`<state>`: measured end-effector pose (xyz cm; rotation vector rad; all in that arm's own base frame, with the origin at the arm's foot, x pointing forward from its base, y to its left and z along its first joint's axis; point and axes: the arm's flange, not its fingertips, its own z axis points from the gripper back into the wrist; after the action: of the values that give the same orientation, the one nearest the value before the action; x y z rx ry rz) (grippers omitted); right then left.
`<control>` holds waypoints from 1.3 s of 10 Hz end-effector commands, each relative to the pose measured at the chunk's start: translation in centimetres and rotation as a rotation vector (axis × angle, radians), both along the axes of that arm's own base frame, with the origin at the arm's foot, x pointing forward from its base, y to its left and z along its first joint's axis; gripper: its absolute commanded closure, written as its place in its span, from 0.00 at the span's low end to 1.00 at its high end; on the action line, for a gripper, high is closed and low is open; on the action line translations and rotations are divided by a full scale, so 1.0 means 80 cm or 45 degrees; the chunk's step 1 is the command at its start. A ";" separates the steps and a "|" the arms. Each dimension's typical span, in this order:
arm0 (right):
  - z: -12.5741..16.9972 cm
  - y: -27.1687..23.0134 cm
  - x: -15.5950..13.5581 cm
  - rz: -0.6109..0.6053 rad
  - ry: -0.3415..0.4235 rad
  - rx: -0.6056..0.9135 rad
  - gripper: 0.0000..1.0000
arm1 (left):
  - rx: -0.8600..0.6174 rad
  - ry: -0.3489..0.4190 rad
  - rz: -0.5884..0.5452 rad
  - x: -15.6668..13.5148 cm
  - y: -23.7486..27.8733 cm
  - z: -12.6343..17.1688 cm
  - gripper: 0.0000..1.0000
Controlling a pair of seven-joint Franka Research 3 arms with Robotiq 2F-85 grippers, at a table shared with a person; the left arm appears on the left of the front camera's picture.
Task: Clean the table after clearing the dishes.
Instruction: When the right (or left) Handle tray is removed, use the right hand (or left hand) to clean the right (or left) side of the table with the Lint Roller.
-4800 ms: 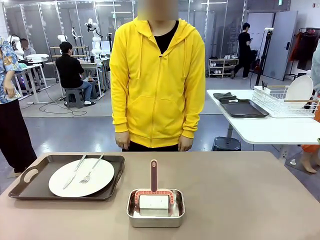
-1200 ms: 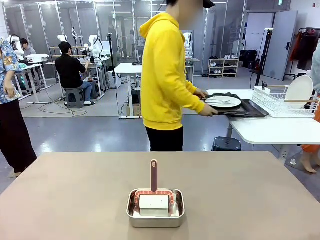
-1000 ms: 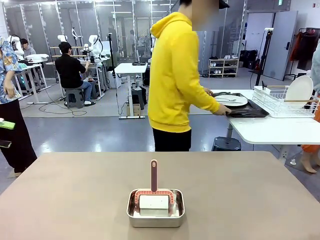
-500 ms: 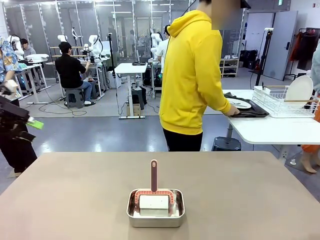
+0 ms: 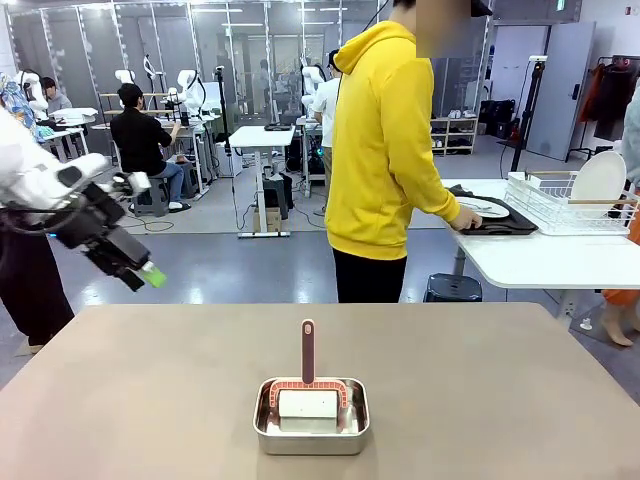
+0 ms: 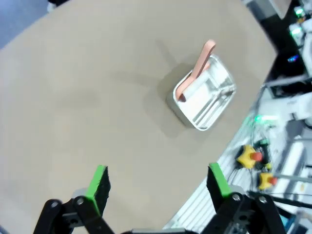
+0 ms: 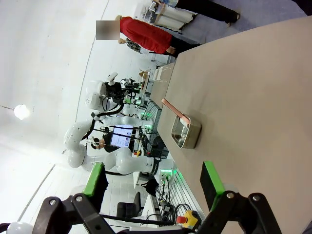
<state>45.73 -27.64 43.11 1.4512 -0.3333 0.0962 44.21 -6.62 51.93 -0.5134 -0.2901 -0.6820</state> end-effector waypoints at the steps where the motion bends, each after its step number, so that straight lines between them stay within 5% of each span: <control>1: 0.001 0.002 -0.004 0.005 -0.027 -0.003 0.02 | 0.205 -0.045 -0.104 0.036 -0.043 0.009 0.00; 6: 0.001 0.002 -0.004 0.005 -0.027 -0.003 0.02 | 0.473 -0.020 -0.496 0.059 -0.171 -0.017 0.00; 9: 0.001 0.002 -0.004 0.005 -0.027 -0.003 0.02 | 0.420 0.029 -0.499 0.056 -0.177 -0.016 0.00; 13: 0.001 0.002 -0.004 0.005 -0.027 -0.003 0.02 | 0.460 -0.026 -0.513 0.055 -0.189 -0.036 0.00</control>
<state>45.73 -27.64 43.11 1.4518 -0.3330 0.0966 48.62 -21.67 49.12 -0.2261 -0.0655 -1.1042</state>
